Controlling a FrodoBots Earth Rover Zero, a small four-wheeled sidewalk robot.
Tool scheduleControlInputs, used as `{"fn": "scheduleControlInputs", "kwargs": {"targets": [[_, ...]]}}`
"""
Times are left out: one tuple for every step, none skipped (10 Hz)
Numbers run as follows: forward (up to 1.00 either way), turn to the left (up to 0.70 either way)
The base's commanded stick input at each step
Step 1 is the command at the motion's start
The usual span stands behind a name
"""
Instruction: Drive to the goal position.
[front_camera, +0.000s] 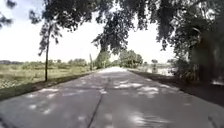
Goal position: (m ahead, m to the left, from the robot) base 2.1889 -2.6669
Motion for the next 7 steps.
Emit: {"fn": "scheduleControlInputs", "kwargs": {"targets": [[0.70,0.00],[0.70,0.00],[0.70,0.00],[0.70,0.00],[0.70,0.00],[0.70,0.00],[0.70,0.00]]}}
